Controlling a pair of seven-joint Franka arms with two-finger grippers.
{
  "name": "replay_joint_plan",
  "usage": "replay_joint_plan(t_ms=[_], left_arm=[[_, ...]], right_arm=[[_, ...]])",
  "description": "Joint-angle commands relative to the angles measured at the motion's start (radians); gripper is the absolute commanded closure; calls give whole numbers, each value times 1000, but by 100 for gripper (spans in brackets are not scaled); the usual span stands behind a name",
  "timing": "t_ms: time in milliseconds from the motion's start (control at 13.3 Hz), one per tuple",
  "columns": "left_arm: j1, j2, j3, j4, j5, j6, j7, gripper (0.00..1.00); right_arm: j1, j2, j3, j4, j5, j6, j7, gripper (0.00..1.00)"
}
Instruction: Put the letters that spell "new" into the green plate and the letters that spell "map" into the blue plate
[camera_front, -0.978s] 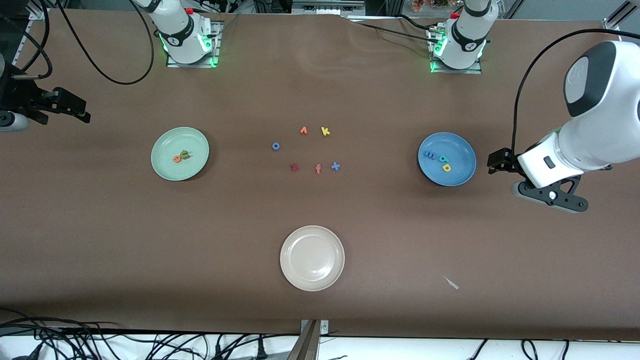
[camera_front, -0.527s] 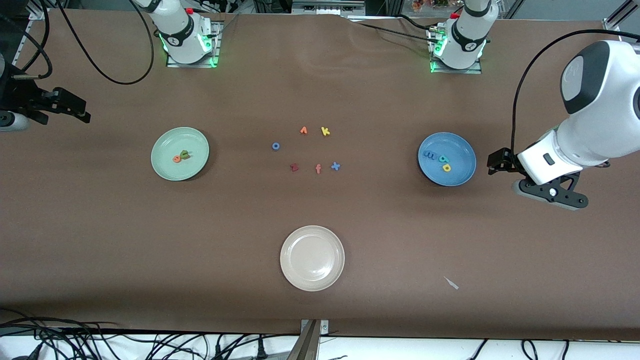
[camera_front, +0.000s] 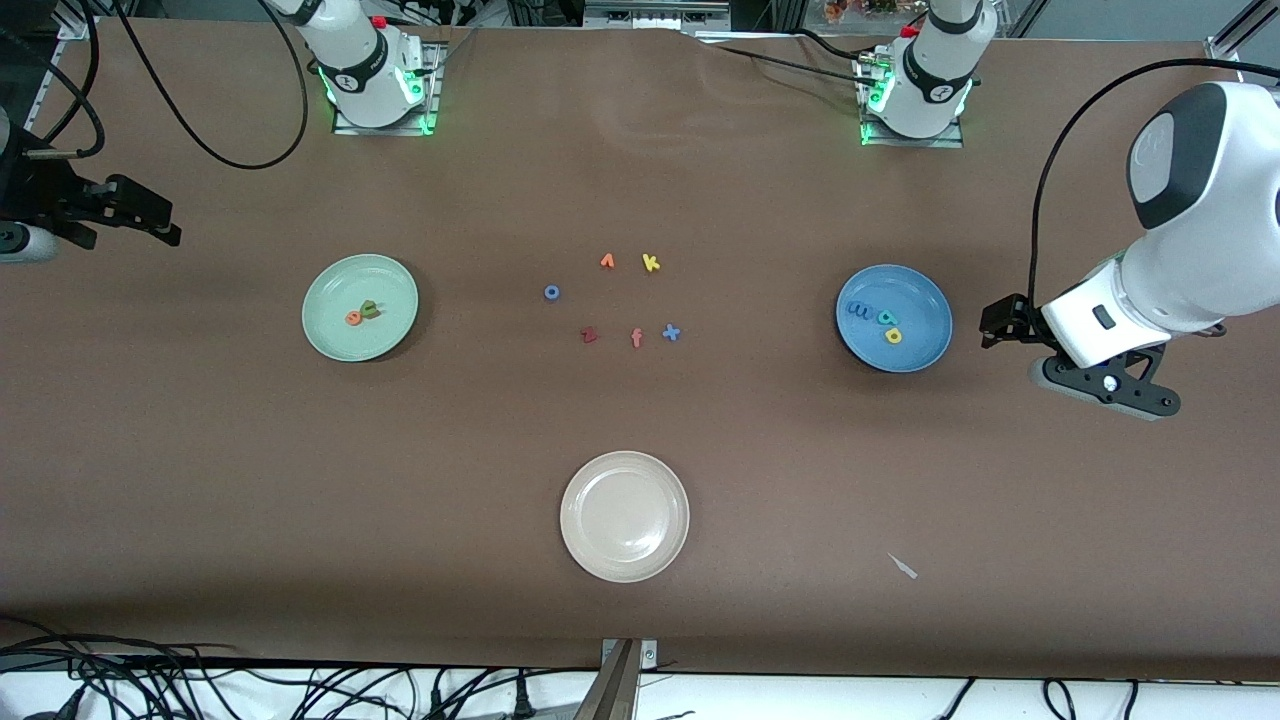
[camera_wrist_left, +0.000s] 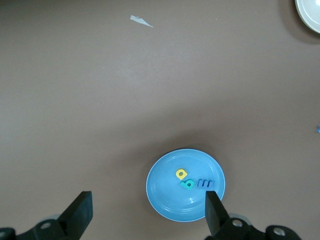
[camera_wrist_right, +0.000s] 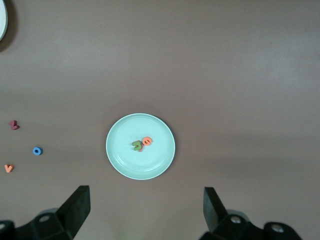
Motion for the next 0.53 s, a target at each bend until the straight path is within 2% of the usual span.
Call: replay_joint_plan(t_ms=[0,451], left_arm=[[3,-28,4,-35,-28,7,39,2],[14,-26,4,-35,-28,-1,85,2]], right_arm=[[-2,5,-1,19,12,-15,-7,0],[-2,5,0,19,12,-15,-8,0]])
